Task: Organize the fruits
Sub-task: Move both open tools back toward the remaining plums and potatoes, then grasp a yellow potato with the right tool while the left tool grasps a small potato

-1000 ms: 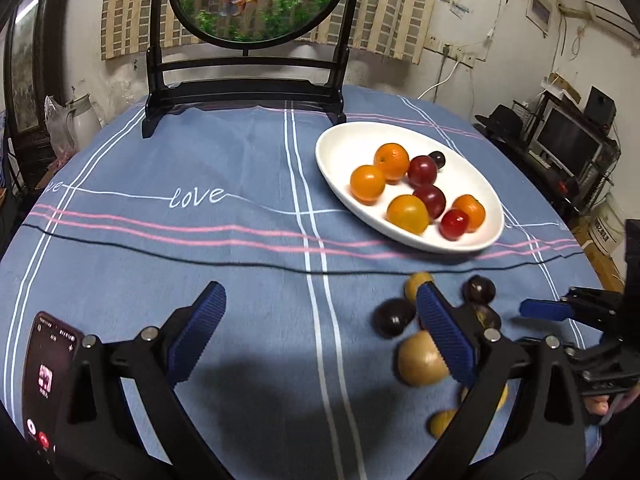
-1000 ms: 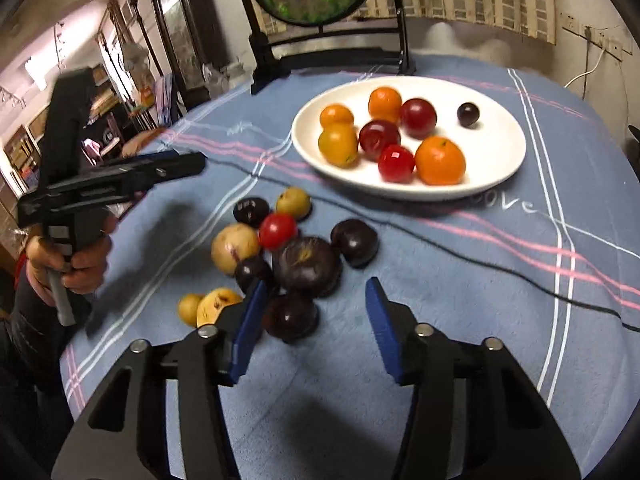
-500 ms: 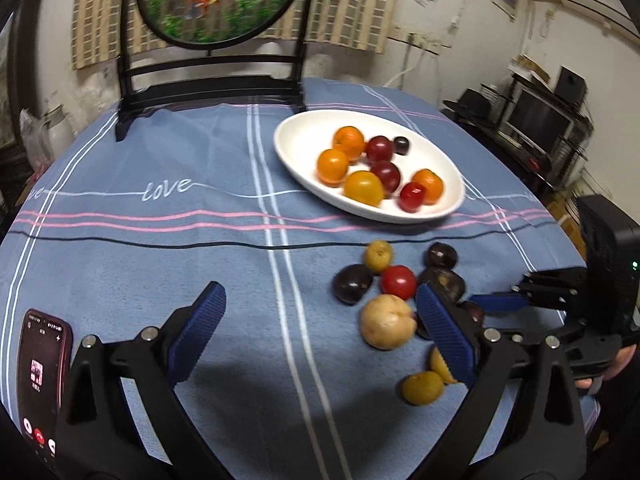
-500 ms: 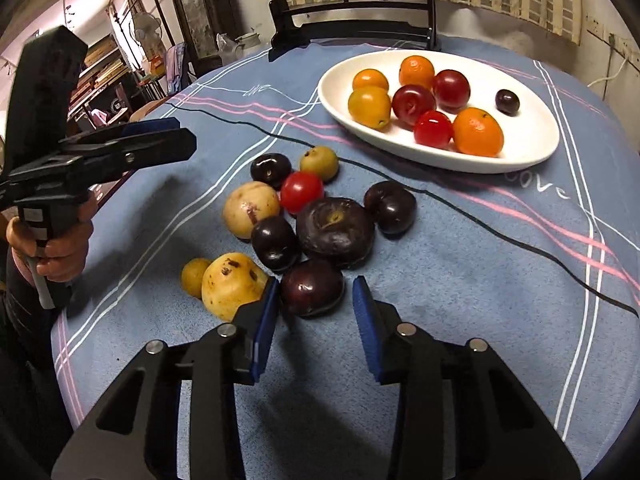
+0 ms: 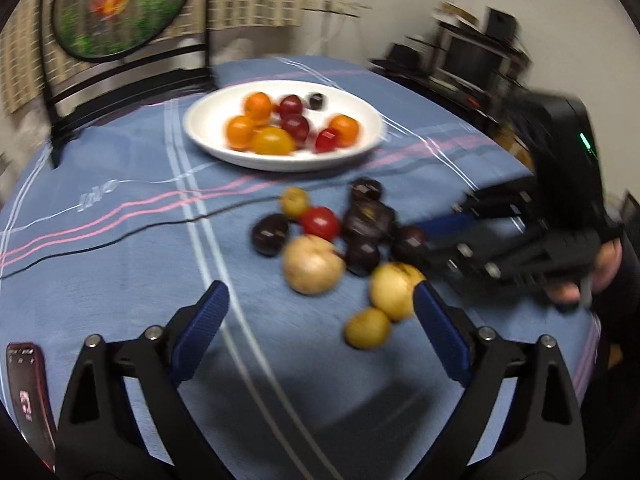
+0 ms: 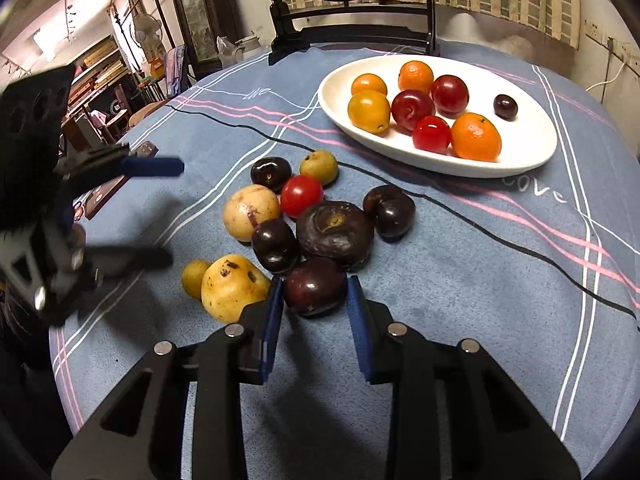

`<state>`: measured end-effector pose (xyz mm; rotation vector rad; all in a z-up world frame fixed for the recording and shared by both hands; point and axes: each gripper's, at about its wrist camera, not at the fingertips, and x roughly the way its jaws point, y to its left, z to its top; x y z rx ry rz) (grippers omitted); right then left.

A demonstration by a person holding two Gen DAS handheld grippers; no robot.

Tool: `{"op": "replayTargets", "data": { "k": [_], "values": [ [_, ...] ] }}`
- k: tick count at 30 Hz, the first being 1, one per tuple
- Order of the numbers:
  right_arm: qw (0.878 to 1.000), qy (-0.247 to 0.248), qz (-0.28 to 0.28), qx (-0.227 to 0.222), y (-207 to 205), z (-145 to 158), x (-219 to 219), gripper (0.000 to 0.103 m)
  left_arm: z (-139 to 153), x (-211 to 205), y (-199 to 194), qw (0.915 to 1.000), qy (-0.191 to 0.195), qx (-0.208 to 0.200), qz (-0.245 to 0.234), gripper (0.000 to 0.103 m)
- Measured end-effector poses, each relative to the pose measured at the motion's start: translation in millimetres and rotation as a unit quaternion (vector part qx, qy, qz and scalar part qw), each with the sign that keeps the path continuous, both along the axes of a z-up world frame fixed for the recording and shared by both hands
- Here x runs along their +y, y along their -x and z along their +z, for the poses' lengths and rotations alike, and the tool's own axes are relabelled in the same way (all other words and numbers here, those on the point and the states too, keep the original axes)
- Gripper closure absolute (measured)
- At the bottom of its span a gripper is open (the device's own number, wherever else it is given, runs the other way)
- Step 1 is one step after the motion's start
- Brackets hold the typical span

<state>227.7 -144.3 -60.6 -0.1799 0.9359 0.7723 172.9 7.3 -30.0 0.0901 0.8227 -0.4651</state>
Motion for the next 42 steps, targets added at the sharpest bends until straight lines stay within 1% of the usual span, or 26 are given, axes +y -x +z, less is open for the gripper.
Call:
{"op": "replayTargets", "data": {
  "k": [1,3,6,10,13,15,17,23,25,26,30,34,37,39,40,42],
  "values": [
    [1.000,0.001,0.000,0.000,0.2,-0.1,0.0,0.071,-2.2,-4.1,2.4,0.9999,-0.007,0.001,-0.013,0.017],
    [1.000,0.001,0.000,-0.001,0.6,-0.2,-0.3,0.071,-7.7,-12.6,8.3,0.9990,-0.023,0.005,-0.037,0.029],
    [1.000,0.002,-0.001,0.001,0.4,-0.7,0.5,0.071,-14.1,-20.1,12.5,0.9975,-0.034,0.015,-0.060,0.039],
    [1.000,0.004,-0.002,0.000,1.3,-1.4,1.3,0.071,-16.8,-19.1,9.9,0.9975,-0.027,0.026,-0.061,0.045],
    [1.000,0.003,-0.002,0.000,1.4,-1.3,1.1,0.071,-20.4,-19.8,5.1,0.9971,-0.021,0.040,-0.061,0.053],
    [1.000,0.004,-0.001,0.000,1.6,-1.2,1.3,0.071,-21.9,-21.4,4.9,0.9966,-0.018,0.046,-0.066,0.060],
    [1.000,0.004,-0.001,0.000,1.6,-1.3,1.3,0.071,-23.0,-22.5,4.2,0.9963,-0.019,0.048,-0.068,0.063],
    [1.000,0.006,-0.001,-0.002,1.2,-2.3,2.3,0.071,-26.6,-24.3,2.6,0.9955,-0.017,0.061,-0.071,0.067],
    [1.000,0.007,-0.002,-0.002,1.2,-2.5,2.0,0.071,-26.9,-24.4,1.9,0.9955,-0.017,0.061,-0.071,0.070],
    [1.000,0.007,-0.002,-0.002,1.1,-2.2,1.9,0.071,-26.9,-23.6,1.4,0.9956,-0.015,0.062,-0.069,0.074],
    [1.000,0.000,-0.007,-0.006,1.4,1.9,-1.0,0.071,-26.1,-22.2,1.7,0.9957,-0.013,0.062,-0.068,0.075],
    [1.000,-0.012,-0.008,-0.008,0.4,7.7,-4.4,0.071,-21.5,-20.6,4.9,0.9964,-0.009,0.050,-0.068,0.075],
    [0.999,-0.033,-0.011,-0.009,-1.0,13.3,-9.4,0.071,-13.1,-13.8,5.6,0.9972,0.011,0.040,-0.063,0.075],
    [0.998,-0.062,-0.023,-0.006,-8.8,18.4,-17.9,0.071,-2.9,-5.2,1.5,0.9971,0.040,0.035,-0.054,0.075],
    [0.997,-0.074,-0.033,-0.005,-12.9,20.6,-21.7,0.071,2.2,-1.9,-3.1,0.9968,0.054,0.034,-0.048,0.075],
    [0.991,-0.111,-0.075,-0.002,-31.3,27.0,-35.7,0.071,15.1,2.4,-19.2,0.9961,0.077,0.030,-0.031,0.075]
  ]
}}
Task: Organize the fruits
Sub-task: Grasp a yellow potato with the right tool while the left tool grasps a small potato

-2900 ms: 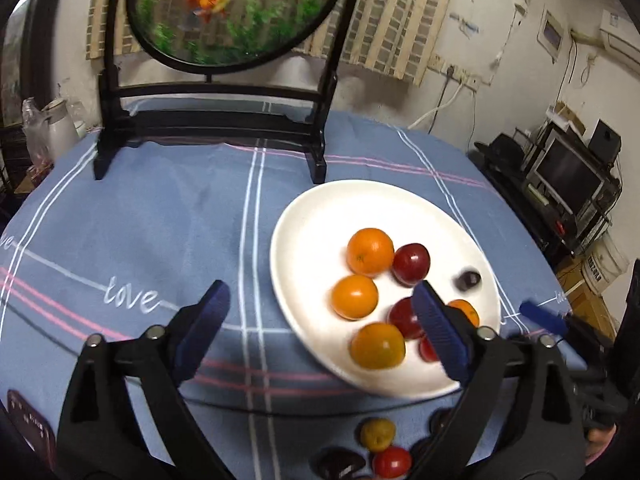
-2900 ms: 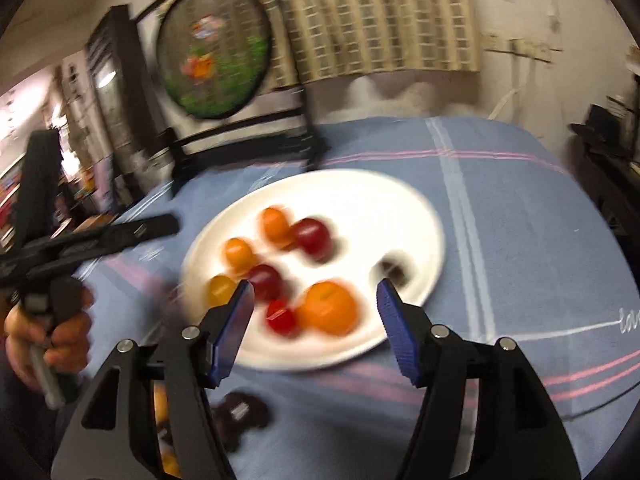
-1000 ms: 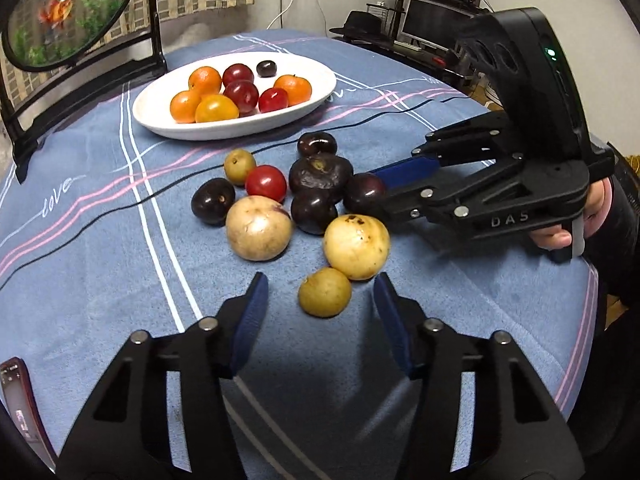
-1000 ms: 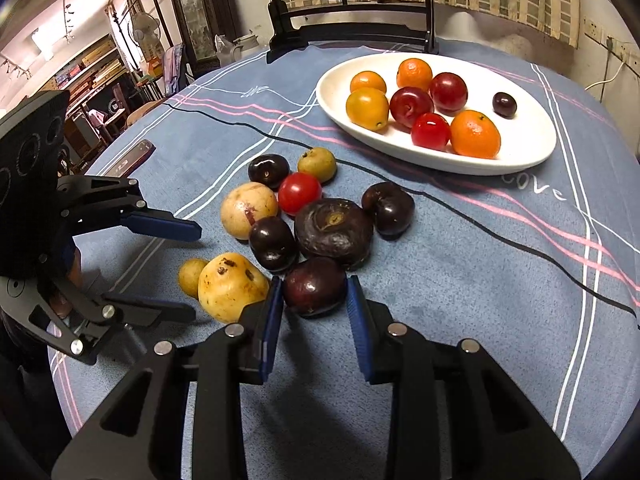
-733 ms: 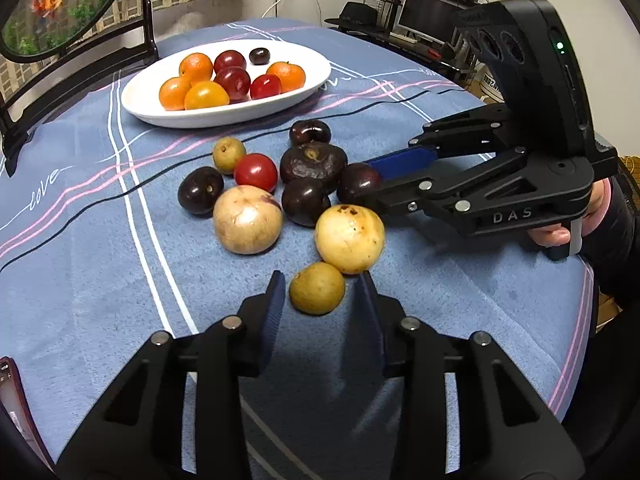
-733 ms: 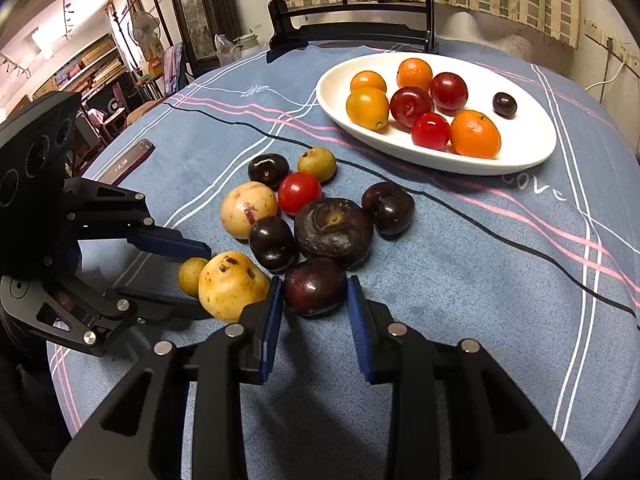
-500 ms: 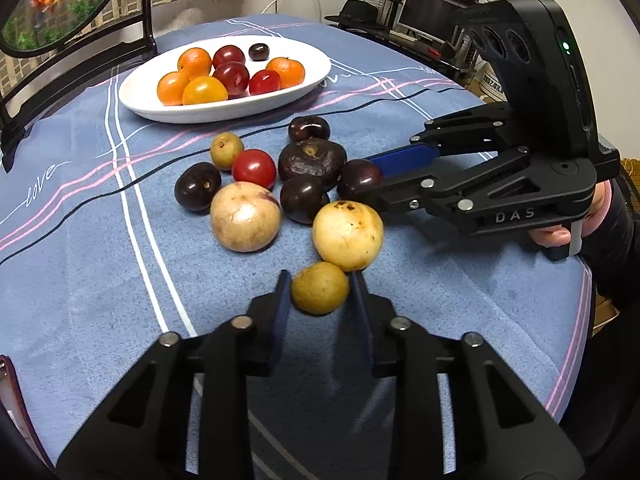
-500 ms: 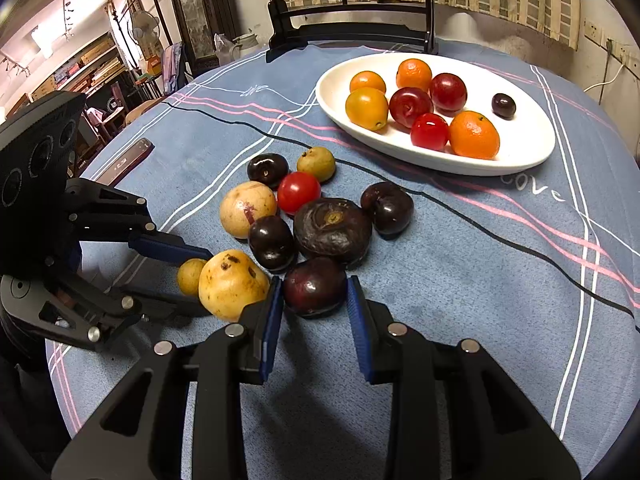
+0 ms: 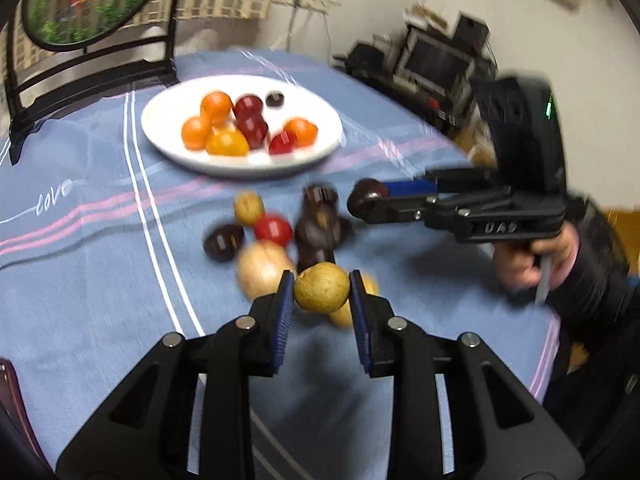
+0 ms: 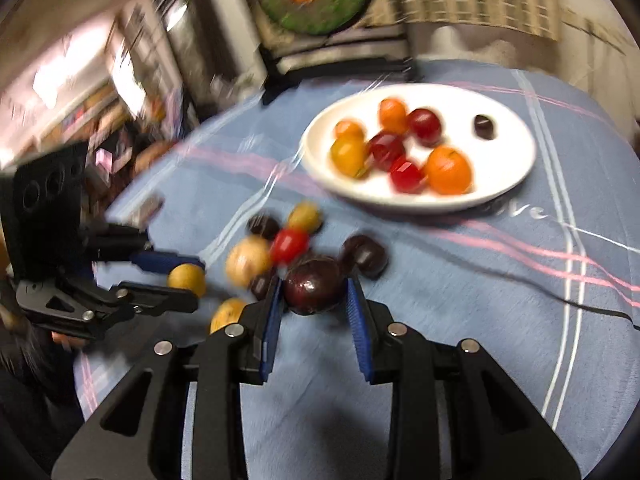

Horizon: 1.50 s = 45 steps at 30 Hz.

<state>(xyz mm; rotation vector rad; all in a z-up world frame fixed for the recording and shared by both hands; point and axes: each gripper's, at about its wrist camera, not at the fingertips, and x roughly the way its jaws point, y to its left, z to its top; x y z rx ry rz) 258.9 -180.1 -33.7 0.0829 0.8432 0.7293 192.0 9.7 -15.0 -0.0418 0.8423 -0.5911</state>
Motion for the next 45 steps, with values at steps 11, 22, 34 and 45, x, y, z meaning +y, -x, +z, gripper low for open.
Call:
{"op": "replayTargets", "data": {
  "k": [11,22,34,45],
  "values": [
    [0.987,-0.025,-0.154,-0.031,-87.9,3.5,-23.0,0.064,24.9,-18.1,-138.0,0.9907,-0.033,-0.008,0.132,0.075],
    [1.000,0.013,0.010,-0.002,-6.2,22.8,18.5,0.044,46.3,3.7,-75.6,0.9759,-0.050,-0.085,0.195,0.002],
    [0.986,0.109,0.124,0.018,66.0,-21.3,65.0,0.044,9.7,59.3,-53.0,0.9629,-0.014,-0.013,0.269,0.002],
    [0.984,0.132,0.118,-0.002,59.1,-30.8,80.2,0.064,14.2,50.1,-43.8,0.9631,-0.038,-0.034,0.264,0.002]
  ]
}}
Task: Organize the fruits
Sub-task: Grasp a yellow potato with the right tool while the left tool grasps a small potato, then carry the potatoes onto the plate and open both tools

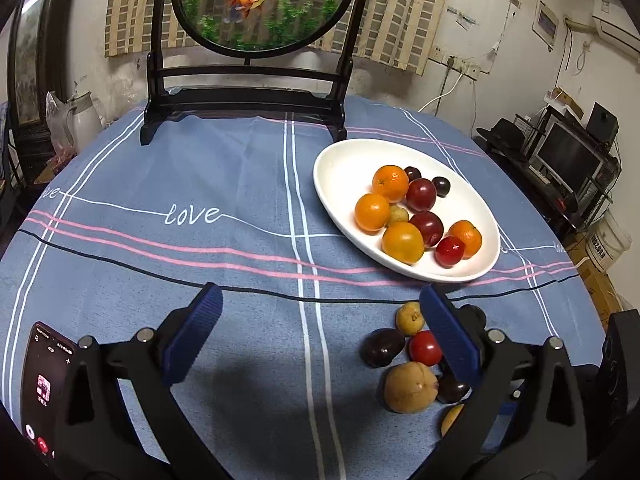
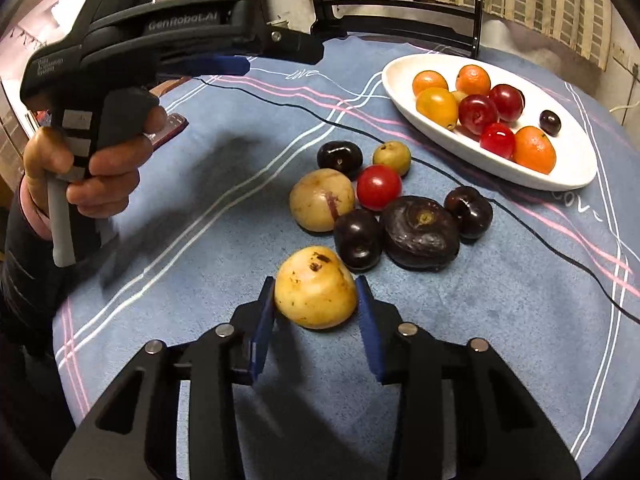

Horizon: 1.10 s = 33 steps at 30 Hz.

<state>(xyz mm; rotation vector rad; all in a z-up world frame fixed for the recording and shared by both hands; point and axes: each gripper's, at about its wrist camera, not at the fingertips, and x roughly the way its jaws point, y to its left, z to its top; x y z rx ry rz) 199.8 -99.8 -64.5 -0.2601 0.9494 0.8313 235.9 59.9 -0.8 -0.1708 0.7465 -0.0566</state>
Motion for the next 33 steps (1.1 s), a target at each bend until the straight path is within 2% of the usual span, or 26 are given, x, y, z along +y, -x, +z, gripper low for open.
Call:
{"op": "replayTargets", "data": {
  "k": [2,3,5,7,9,12,13,16,19,26,33],
  "values": [
    [1.000,-0.008,0.004,0.008,-2.2,2.5,-3.3,0.064,-0.8,-0.3,0.1,1.0000,-0.004,0.002,-0.004,0.002],
    [0.999,-0.028,0.003,0.016,-4.7,7.9,-8.7,0.064,-1.3,-1.8,0.8,0.9999,-0.007,0.004,-0.014,0.002],
    [0.998,-0.055,-0.005,0.017,-10.4,17.5,-18.6,0.064,-3.7,-7.4,3.2,0.9979,-0.011,0.016,-0.062,0.003],
    [0.997,-0.074,-0.025,0.010,-15.8,25.2,-29.6,0.064,-6.2,-18.7,12.4,0.9929,-0.032,0.013,-0.114,0.004],
    [0.995,-0.084,-0.043,0.016,-23.0,27.1,-38.5,0.064,-9.8,-33.7,24.4,0.9847,-0.066,0.004,-0.161,0.019],
    [0.994,-0.090,-0.061,0.028,-30.0,24.8,-46.0,0.064,-20.1,-49.3,32.8,0.9727,-0.075,0.018,-0.219,0.039],
    [0.993,-0.090,-0.064,0.030,-31.3,24.3,-47.1,0.064,-24.6,-54.6,34.0,0.9690,-0.082,0.025,-0.232,0.041],
    [0.993,-0.091,-0.066,0.032,-32.4,22.9,-47.8,0.064,-34.5,-65.5,34.2,0.9627,-0.099,0.040,-0.249,0.046],
    [0.993,-0.089,-0.065,0.032,-28.8,24.0,-48.2,0.064,-42.0,-69.7,32.1,0.9599,-0.106,0.050,-0.255,0.049],
    [0.994,-0.087,-0.066,0.032,-25.9,23.7,-48.1,0.064,-53.3,-73.6,27.1,0.9605,-0.123,0.058,-0.243,0.057],
    [0.994,-0.086,-0.066,0.029,-25.8,24.0,-47.6,0.064,-55.0,-72.0,24.4,0.9616,-0.105,0.064,-0.245,0.061]
  ]
}}
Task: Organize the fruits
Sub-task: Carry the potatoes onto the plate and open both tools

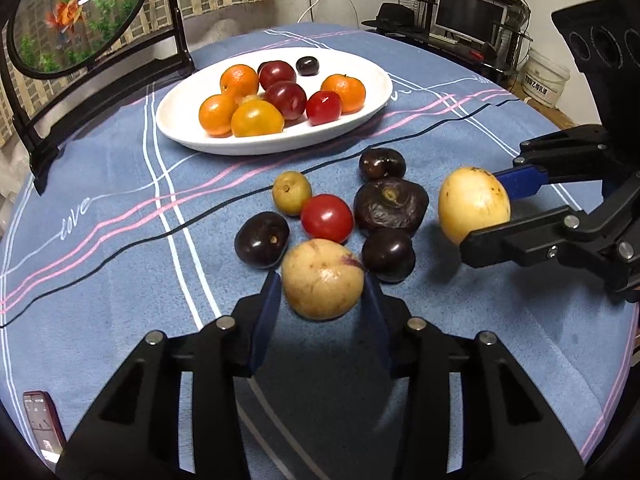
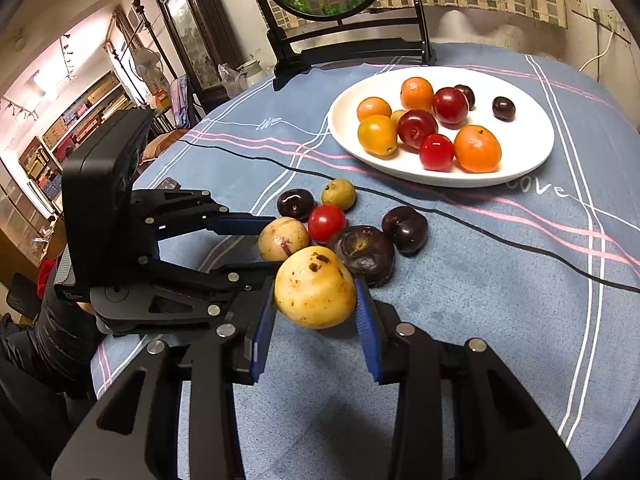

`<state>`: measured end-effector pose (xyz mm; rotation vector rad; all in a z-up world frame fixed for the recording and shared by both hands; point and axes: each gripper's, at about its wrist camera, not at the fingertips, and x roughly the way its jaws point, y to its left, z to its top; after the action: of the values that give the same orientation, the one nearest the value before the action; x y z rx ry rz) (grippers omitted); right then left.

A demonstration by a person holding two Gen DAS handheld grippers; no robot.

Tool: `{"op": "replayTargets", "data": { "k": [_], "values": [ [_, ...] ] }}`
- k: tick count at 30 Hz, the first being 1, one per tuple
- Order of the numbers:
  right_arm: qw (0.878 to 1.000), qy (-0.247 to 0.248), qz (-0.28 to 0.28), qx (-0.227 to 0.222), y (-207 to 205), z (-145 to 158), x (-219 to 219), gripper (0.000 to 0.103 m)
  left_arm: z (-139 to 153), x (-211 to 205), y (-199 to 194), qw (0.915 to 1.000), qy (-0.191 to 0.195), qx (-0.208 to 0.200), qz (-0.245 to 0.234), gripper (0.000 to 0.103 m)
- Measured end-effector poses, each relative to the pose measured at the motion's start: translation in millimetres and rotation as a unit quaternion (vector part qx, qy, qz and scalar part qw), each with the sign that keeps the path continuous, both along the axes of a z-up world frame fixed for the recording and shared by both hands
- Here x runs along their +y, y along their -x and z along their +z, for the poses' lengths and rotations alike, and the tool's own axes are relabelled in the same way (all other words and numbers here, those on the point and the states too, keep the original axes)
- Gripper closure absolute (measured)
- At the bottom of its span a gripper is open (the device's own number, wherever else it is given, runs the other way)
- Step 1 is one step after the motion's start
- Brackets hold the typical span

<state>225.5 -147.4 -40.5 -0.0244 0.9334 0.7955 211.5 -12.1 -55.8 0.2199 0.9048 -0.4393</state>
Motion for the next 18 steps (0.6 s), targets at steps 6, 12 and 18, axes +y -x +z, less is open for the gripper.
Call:
{"op": "replayTargets", "data": {
  "k": [6,12,18],
  "values": [
    [1.000,-0.005,-0.002,-0.005,1.1,2.8,-2.4,0.064,5.0,-1.1,2.3,1.0000,0.003,0.002,-0.008,0.063],
    [0.998,-0.046,-0.033,-0.029,-10.9,16.8,-19.3,0.064,34.5,8.7,5.7,0.9979,0.058,-0.030,0.002,0.063],
    [0.986,-0.068,-0.129,-0.076,-53.1,25.8,-36.1,0.064,64.0,2.3,-37.7,0.9921,0.093,-0.057,0.061,0.063]
  ]
}}
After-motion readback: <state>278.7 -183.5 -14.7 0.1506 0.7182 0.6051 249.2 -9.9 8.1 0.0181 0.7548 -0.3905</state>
